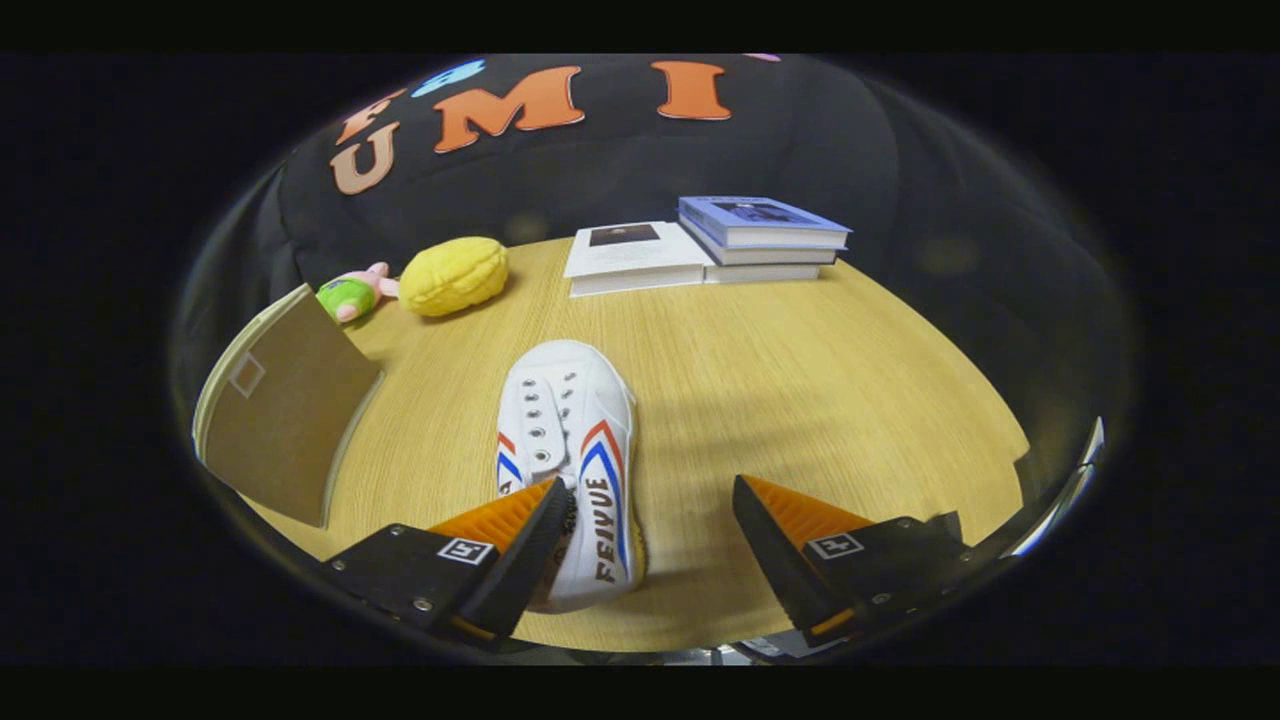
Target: Open the storage box then place both shoes into the box .Put the left shoe in first, then the right shoe, with the right side of both shoes facing outward in a uniform manner.
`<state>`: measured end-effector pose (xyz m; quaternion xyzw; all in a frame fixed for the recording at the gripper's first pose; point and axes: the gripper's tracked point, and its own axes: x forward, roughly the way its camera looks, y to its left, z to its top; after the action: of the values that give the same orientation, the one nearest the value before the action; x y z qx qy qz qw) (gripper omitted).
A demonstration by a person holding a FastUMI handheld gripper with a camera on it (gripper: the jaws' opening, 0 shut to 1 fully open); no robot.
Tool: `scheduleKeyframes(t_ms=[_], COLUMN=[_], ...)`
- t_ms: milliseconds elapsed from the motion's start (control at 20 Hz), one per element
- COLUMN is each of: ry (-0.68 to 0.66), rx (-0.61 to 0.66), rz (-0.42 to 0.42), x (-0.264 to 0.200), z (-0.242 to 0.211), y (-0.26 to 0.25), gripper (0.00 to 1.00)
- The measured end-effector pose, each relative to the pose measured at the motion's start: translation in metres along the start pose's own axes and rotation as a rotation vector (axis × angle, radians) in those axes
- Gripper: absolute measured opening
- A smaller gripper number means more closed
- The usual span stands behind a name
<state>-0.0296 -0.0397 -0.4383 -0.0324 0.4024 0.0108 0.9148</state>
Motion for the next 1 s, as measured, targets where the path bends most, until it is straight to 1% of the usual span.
scheduleKeyframes(t_ms=[150,200,250,300,350,400,450,500,550,600,800,1000], ry=[0.028,0.043,0.046,0.044,0.037,0.021,0.012,-0.005,-0.010,-0.006,-0.023,-0.053], rx=[0.055,0.077,0.088,0.083,0.066,0.032,-0.001,-0.004,0.004,0.024,0.068,0.136], rz=[0.029,0.049,0.069,0.087,0.103,0.071,0.048,0.023,0.015,0.018,0.023,0.047], x=[0.009,0.011,0.012,0.012,0.012,0.006,0.012,0.012,0.011,0.010,-0.001,-0.017], z=[-0.005,-0.006,-0.006,-0.005,-0.004,0.001,0.000,0.002,0.005,0.005,0.014,0.028], y=[0.002,0.006,0.012,0.018,0.024,0.022,0.019,0.014,0.014,0.016,0.017,0.030], gripper=[0.91,0.83,0.78,0.65,0.56,0.35,0.25,0.16,0.06,0.01,0.00,0.00])
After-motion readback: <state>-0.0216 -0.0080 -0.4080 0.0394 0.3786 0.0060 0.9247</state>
